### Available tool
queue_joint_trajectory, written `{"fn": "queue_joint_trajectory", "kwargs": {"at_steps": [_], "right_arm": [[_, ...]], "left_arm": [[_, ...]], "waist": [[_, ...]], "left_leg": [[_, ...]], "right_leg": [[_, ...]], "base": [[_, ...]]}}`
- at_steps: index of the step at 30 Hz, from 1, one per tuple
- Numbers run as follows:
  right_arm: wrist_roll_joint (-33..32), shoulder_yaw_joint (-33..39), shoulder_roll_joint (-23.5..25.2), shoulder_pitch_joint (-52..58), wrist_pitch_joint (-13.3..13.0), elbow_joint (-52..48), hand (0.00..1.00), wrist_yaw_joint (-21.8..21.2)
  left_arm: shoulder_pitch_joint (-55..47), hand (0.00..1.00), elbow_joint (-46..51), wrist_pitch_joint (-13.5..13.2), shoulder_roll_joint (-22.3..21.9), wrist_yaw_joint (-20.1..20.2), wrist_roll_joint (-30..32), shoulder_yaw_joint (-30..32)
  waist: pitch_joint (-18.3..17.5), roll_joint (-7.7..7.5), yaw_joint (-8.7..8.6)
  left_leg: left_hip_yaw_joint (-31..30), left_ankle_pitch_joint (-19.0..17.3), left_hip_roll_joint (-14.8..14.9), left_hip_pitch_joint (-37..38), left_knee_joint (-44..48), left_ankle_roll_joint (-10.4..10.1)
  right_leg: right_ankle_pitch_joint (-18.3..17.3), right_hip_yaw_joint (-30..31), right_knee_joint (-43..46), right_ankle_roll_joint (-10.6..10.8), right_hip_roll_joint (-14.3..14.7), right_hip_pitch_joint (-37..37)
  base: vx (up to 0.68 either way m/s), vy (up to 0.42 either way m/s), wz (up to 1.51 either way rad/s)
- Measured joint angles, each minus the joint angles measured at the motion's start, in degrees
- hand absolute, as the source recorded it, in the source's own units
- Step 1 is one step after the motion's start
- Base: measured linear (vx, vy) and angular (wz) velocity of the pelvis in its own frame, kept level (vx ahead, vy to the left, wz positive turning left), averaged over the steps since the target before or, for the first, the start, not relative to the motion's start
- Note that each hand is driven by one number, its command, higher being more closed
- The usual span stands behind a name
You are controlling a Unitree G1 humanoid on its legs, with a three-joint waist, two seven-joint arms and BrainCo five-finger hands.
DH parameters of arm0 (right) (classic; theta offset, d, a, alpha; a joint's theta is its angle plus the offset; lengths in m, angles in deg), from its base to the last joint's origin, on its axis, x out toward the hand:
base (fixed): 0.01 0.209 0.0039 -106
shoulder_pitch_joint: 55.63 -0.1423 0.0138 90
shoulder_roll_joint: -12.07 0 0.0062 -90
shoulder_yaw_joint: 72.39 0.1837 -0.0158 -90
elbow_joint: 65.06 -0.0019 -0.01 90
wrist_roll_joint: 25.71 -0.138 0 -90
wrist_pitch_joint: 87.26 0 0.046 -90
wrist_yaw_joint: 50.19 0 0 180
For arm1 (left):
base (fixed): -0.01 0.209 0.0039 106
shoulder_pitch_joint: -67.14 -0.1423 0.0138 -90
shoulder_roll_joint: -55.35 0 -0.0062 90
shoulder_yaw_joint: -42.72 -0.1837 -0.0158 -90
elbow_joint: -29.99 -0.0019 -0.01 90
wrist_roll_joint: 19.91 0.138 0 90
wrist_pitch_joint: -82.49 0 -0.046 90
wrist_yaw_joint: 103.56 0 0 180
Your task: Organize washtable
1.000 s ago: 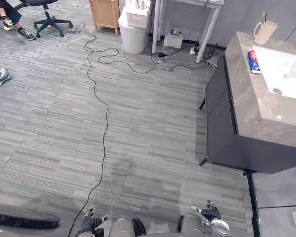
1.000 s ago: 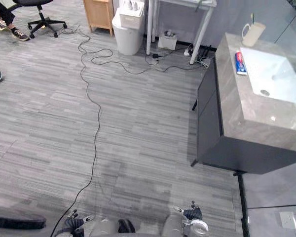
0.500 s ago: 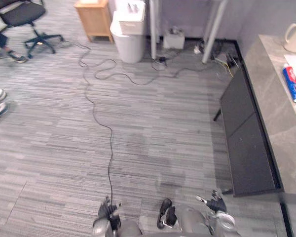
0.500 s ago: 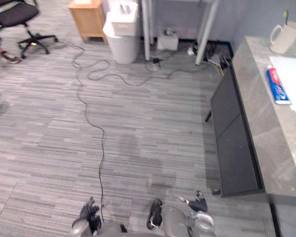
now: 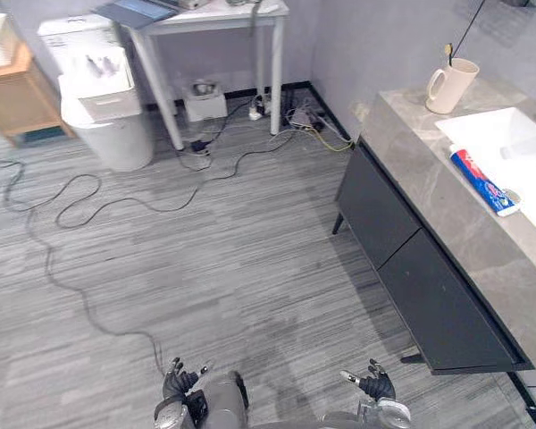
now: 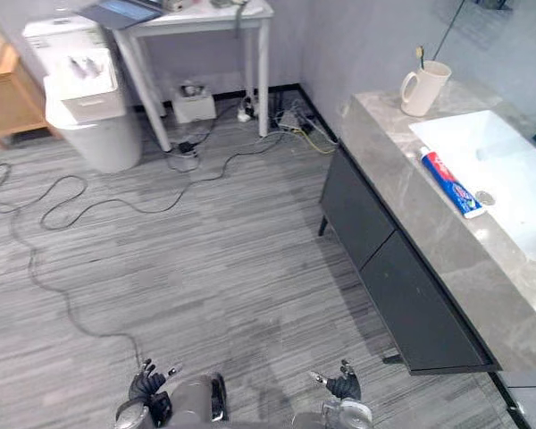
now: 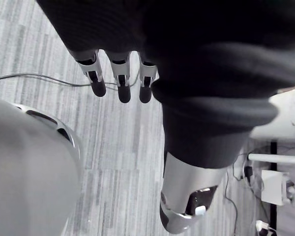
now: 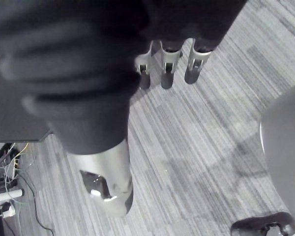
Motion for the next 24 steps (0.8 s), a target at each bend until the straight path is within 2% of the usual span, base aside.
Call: {"fn": "queue_joint_trajectory", "kwargs": {"at_steps": [1,2,4,5,7,8,9,10,11,13,14,16,18,19,20,21,24], "right_arm": [[0.0,0.2,0.0,0.0,-0.1,-0.4,0.0,-0.2],[0.1,0.3,0.0,-0.5,-0.4,-0.4,0.0,-0.4],[0.1,-0.1,0.0,-1.0,-0.4,0.2,0.0,-0.8],[0.1,0.0,-0.7,-2.2,-0.6,2.0,0.0,-0.8],[0.5,-0.1,-2.2,-4.5,-0.5,4.5,0.0,-0.7],[0.9,-0.1,-2.9,-5.0,-0.4,5.3,0.0,-0.7],[1.4,0.0,-3.4,-4.1,-0.5,6.0,0.0,-0.7],[1.1,0.1,-3.5,-3.6,-0.6,6.5,0.0,-0.9],[1.3,0.6,-4.8,-4.6,-0.7,6.6,0.0,-0.8],[1.9,0.9,-5.8,-5.0,-0.8,6.5,0.0,-0.8],[1.8,2.2,-6.3,-5.0,-0.9,6.6,0.0,-0.8],[1.7,3.6,-6.1,-4.6,-0.5,7.1,0.0,-0.6],[1.7,3.6,-6.0,-3.6,-0.4,7.1,0.0,-0.5],[1.6,3.8,-6.1,-3.5,-0.4,7.1,0.0,-0.5],[1.5,4.7,-6.0,-3.3,-0.4,7.1,0.0,-0.5],[1.0,5.5,-6.0,-3.3,-0.3,7.2,0.0,-0.5],[0.8,6.0,-5.7,-3.2,-0.2,7.1,0.0,-0.5]], "left_arm": [[0.1,0.0,-0.4,0.0,0.1,-0.1,0.0,-1.2],[0.2,0.0,-0.6,0.0,0.1,-0.1,-0.1,-1.8],[0.8,0.0,-1.1,-0.1,0.8,-0.2,-0.1,-2.5],[1.2,0.0,-2.7,0.0,1.7,-0.1,-0.1,-4.1],[1.4,0.0,-4.3,0.1,2.8,-0.1,-0.1,-6.4],[1.4,0.0,-4.7,0.1,3.3,-0.1,-0.1,-7.6],[0.8,0.0,-5.1,0.0,4.6,-0.1,-0.1,-8.5],[0.7,0.0,-5.3,0.0,5.1,0.0,0.0,-8.6],[0.7,0.0,-6.2,0.2,4.1,-0.1,0.0,-7.9],[1.5,0.0,-6.1,0.0,3.3,0.0,0.1,-8.1],[2.1,0.0,-6.1,0.0,2.7,0.0,0.1,-8.1],[2.1,0.0,-6.0,0.0,2.0,0.1,0.1,-8.0],[1.6,0.0,-4.7,-0.1,1.7,0.2,0.1,-7.8],[1.4,0.0,-4.4,-0.1,1.6,0.2,0.1,-7.8],[1.2,0.0,-3.9,-0.1,1.3,0.2,0.1,-7.4],[1.2,0.0,-3.8,-0.2,1.5,0.2,0.0,-7.3],[0.8,0.0,-3.4,-0.1,1.2,0.2,0.0,-5.3]], "waist": [[0.4,0.64,-0.21],[0.8,1.27,-0.45],[0.8,0.58,-0.41],[0.8,0.55,-0.94],[1.1,1.17,-2.53],[1.3,1.3,-2.88],[1.0,0.45,-3.31],[1.3,-0.4,-3.46],[1.5,1.74,-3.22],[2.1,3.33,-3.68],[2.4,3.96,-4.05],[2.5,3.83,-4.44],[2.5,3.68,-4.47],[2.5,3.63,-4.5],[2.4,3.33,-4.48],[2.2,3.65,-4.04],[2.3,3.39,-3.08]], "left_leg": [[2.1,-0.4,0.0,3.7,-2.4,-0.2],[4.4,-1.6,0.1,7.2,-5.2,-1.4],[7.0,-2.4,0.3,10.1,-6.7,-2.7],[9.0,-2.1,0.9,12.2,-8.5,-3.3],[10.0,-1.1,1.5,14.4,-11.3,-5.1],[10.3,-0.5,1.5,15.8,-12.7,-6.1],[10.0,0.3,-0.3,17.8,-14.3,-7.5],[9.3,0.4,-0.9,18.8,-14.4,-7.7],[7.0,0.9,1.3,20.3,-13.5,-9.6],[3.9,3.7,2.8,19.1,-10.4,-11.5],[2.9,5.9,4.3,17.8,-6.7,-11.8],[0.6,9.3,7.0,16.2,1.6,-12.2],[-0.9,8.9,8.7,14.8,10.3,-12.3],[-1.0,8.8,8.8,13.8,11.9,-12.1],[-1.4,7.7,8.7,11.2,14.2,-10.4],[-2.2,6.2,7.9,8.3,14.1,-10.0],[-4.5,4.7,5.6,2.5,9.2,-8.3]], "right_leg": [[-0.3,-5.2,5.2,-0.4,-1.0,-3.2],[-0.8,-11.3,7.7,-1.4,-1.7,-5.9],[-1.8,-18.6,7.5,-3.1,-3.0,-8.7],[-2.8,-26.7,3.5,-4.9,-3.6,-10.5],[-2.0,-34.9,-3.0,-6.3,-3.5,-12.6],[-0.2,-36.8,-6.9,-8.2,-3.0,-13.2],[6.0,-36.5,-14.1,-10.9,-1.6,-12.8],[9.8,-35.7,-15.9,-15.6,-1.5,-12.5],[8.4,-35.4,-14.4,-15.9,0.3,-11.5],[6.4,-35.0,-15.9,-15.9,2.2,-10.5],[5.9,-34.8,-17.3,-16.2,3.5,-9.0],[5.6,-34.1,-21.5,-16.4,5.5,-4.4],[5.3,-32.1,-25.4,-16.0,7.7,1.3],[5.2,-31.4,-26.0,-15.9,8.1,2.4],[5.0,-29.8,-27.3,-15.7,8.9,3.7],[5.1,-27.7,-28.5,-15.6,9.4,4.6],[5.4,-23.0,-30.6,-14.6,9.7,6.6]], "base": [[0.24,0.113,-0.93],[0.24,0.102,-0.92],[0.26,0.041,-0.76],[0.33,-0.039,-0.65],[0.33,-0.088,-0.43],[0.35,-0.113,-0.26],[0.31,-0.1,-0.13],[0.39,-0.14,-0.39],[0.31,-0.125,-0.39],[0.39,-0.255,-0.34],[0.33,-0.249,-0.2],[0.26,-0.177,-0.22],[0.23,-0.155,-0.43],[0.16,-0.101,-0.56],[0.15,-0.035,-0.67],[0.12,-0.018,-0.8],[0.19,0.048,-0.92]]}}
